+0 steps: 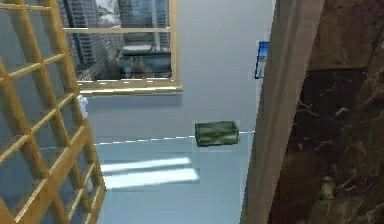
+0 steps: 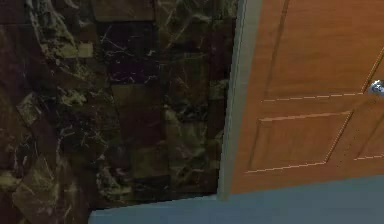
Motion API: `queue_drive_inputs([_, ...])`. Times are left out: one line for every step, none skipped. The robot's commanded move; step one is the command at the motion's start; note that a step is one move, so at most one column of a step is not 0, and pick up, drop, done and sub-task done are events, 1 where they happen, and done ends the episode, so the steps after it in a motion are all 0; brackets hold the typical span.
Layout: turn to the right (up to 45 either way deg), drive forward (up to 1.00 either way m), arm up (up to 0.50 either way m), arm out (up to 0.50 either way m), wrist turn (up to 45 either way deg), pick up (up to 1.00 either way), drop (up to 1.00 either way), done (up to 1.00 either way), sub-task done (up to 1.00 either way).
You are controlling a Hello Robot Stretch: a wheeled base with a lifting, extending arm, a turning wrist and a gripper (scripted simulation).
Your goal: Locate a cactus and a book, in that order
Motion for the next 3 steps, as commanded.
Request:
queue_drive_inputs([-6.0, 0.0, 0.0, 0.0, 0.0, 0.0, 0.0, 0.0, 0.0])
queue_drive_inputs([0.0, 0.5, 0.0, 0.0, 0.0, 0.0, 0.0, 0.0, 0.0])
queue_drive_inputs([-18.0, 0.0, 0.0, 0.0, 0.0, 0.0, 0.0, 0.0, 0.0])
